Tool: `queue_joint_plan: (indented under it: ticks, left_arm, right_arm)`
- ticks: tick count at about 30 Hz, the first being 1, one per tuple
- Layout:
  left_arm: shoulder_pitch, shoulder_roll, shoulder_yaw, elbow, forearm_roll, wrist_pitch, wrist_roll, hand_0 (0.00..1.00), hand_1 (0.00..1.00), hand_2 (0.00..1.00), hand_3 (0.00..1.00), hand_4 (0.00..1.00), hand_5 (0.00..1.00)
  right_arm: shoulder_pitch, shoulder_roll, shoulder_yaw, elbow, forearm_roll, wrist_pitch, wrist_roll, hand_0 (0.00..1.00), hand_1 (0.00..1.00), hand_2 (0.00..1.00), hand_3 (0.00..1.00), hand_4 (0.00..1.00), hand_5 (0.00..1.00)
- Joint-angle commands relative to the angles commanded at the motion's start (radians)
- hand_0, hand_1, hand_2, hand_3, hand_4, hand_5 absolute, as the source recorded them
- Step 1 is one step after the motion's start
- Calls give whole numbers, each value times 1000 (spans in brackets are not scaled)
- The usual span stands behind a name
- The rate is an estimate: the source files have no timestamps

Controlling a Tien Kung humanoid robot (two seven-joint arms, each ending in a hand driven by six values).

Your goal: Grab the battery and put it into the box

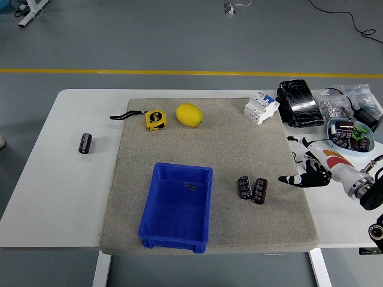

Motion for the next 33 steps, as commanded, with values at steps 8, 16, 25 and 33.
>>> queue_joint_plan:
  ticks: [8, 16, 25, 33]
  left_arm:
    - [5, 0, 1, 1, -3, 4, 1, 697, 669, 723, 633, 654, 670]
    - [3, -1, 4, 1, -6, 5, 1, 698, 669, 724, 633, 654, 670]
    - [0, 1, 14, 2, -23, 8, -5, 697, 669, 724, 632, 654, 669]
    - [0, 2, 12, 2, -17, 7, -3, 697, 668, 724, 633, 654, 668]
  right_arm:
    - [-18, 14, -59, 76, -262, 34, -52, 54, 74, 217, 920, 998, 491]
    - [2, 47, -100, 62, -262, 11, -119, 111, 134, 265, 910, 998, 506]
    - [-10, 88, -135, 92, -262, 1, -161, 116, 132, 249, 827, 998, 519]
    - [7, 109, -163, 52, -262, -46, -186, 116, 116, 238, 779, 998, 520]
